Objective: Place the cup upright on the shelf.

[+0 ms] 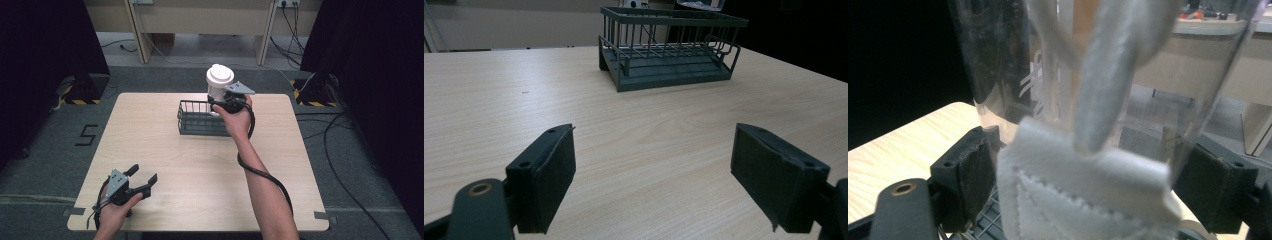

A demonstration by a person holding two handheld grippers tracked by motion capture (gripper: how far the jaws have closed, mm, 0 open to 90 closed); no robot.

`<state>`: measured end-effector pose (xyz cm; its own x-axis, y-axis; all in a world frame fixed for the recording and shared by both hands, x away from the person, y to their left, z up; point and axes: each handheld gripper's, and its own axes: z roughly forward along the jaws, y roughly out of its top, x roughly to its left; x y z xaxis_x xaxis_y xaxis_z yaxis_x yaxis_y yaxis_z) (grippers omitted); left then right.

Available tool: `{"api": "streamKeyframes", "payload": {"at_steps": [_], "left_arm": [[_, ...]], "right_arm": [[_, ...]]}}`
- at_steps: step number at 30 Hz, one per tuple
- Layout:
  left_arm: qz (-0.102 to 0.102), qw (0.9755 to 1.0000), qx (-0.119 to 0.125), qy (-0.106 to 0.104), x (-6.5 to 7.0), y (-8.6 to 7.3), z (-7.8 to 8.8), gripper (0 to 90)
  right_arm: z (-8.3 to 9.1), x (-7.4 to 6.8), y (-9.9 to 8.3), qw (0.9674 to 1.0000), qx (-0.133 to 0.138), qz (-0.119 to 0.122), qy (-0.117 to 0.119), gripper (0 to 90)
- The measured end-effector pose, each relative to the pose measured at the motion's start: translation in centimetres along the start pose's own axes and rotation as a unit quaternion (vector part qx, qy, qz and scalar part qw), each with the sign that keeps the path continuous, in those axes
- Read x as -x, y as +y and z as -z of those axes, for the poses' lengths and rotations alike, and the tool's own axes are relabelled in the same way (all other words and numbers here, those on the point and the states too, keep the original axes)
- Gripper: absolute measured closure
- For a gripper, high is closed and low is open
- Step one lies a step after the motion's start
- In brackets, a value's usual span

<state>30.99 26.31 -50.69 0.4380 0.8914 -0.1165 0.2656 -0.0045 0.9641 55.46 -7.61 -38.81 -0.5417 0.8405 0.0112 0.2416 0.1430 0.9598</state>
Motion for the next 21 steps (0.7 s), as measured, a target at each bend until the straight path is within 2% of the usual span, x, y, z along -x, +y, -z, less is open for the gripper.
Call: {"api": "streamKeyframes", "payload": {"at_steps": [21], "left_arm": [[0.003,1.0000,0.002,0.000,-0.1,0.0,0.1,17.5]], "right_arm": [[-1.6,-0.4,-1.0,0.9999,-0.009,-0.007,0.000,18.2]]}}
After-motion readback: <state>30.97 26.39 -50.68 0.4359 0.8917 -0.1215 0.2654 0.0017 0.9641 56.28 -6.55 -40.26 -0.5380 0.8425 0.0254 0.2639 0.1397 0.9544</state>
